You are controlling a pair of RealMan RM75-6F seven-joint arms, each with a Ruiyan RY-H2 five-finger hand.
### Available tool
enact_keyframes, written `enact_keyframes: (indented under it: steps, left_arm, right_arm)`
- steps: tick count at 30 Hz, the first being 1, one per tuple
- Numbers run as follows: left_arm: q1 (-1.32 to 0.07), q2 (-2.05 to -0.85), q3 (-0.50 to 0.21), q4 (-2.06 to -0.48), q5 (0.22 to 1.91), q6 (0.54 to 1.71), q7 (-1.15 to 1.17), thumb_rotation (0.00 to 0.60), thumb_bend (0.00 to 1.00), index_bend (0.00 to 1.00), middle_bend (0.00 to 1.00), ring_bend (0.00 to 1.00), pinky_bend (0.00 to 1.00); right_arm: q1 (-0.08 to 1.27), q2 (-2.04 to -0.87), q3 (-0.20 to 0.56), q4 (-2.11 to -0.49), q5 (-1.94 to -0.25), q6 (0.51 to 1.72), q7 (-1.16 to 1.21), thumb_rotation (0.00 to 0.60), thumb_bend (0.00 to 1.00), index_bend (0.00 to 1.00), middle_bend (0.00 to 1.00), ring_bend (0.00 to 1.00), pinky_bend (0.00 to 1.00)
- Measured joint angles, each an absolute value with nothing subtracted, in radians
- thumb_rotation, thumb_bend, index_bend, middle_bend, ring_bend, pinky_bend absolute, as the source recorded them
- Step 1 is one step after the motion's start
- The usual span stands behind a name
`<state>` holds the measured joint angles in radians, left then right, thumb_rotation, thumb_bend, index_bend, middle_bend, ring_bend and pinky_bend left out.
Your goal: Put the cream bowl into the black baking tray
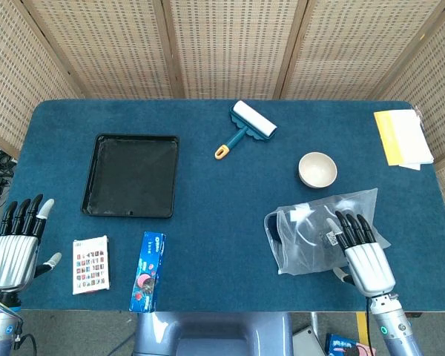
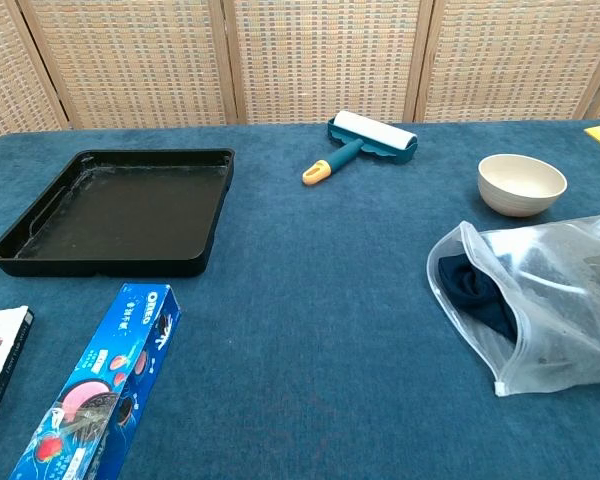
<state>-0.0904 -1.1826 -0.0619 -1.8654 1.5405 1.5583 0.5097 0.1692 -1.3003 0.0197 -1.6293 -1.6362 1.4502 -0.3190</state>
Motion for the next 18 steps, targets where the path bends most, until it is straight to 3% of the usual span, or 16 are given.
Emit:
enact_keyframes:
  steps: [18]
  left_arm:
    - [-0.097, -1.188, -0.070, -1.858, 1.530, 1.551, 0.511, 0.600, 0.03, 0.00, 0.00, 0.00, 0.00]
  right_arm:
    - [0.173, -1.313, 0.024, -1.610, -1.614, 1.433, -0.316, 0.600, 0.15, 0.00, 0.00, 0.00, 0.00]
